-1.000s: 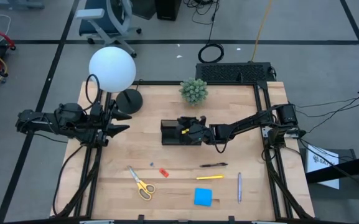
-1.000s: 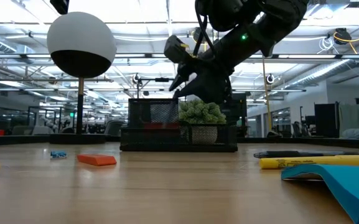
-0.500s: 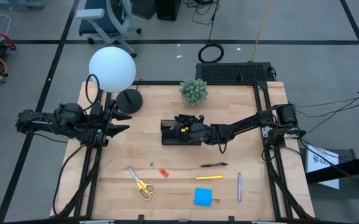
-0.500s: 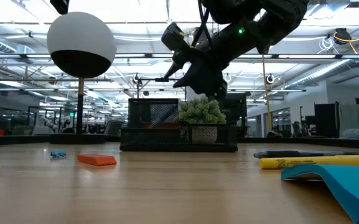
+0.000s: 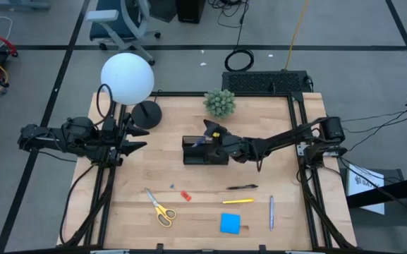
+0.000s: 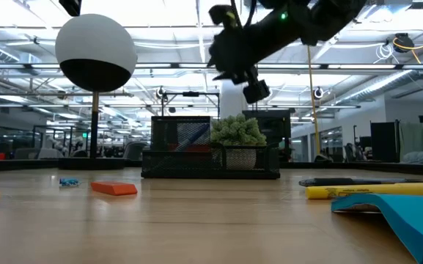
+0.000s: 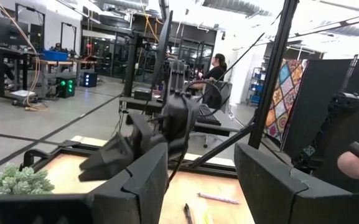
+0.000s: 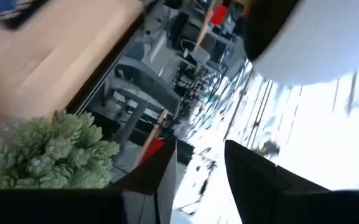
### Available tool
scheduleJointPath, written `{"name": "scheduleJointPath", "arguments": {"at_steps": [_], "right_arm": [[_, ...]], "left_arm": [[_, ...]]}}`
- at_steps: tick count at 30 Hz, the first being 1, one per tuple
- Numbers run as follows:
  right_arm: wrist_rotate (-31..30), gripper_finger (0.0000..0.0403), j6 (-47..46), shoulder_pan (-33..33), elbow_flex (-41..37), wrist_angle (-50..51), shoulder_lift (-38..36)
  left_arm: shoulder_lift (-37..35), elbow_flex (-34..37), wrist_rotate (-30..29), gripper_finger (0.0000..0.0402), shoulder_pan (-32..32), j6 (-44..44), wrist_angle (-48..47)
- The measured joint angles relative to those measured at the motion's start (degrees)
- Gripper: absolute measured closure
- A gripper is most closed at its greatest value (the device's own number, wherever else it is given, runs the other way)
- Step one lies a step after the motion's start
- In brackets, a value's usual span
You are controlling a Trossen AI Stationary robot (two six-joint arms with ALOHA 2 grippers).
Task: Pick and place office supplies into organizer
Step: Put the black pen into the desk organizer
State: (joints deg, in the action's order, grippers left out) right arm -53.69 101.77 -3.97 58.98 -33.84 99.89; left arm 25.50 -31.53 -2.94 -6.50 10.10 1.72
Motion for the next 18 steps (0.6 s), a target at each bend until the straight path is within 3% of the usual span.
{"name": "scheduleJointPath", "arguments": {"at_steps": [7,18], "right_arm": [[-1.98,0.0279,-17.58,-1.37,0.00,4.91,-5.09],[-1.93,0.0282,-49.99,-9.12,0.00,22.61,-14.87]], "left_arm": [[0.00,0.00,0.00,0.0211,-0.02,-0.74,-0.28],[0.00,0.00,-0.01,0.0211,-0.01,-0.82,-0.24]]}}
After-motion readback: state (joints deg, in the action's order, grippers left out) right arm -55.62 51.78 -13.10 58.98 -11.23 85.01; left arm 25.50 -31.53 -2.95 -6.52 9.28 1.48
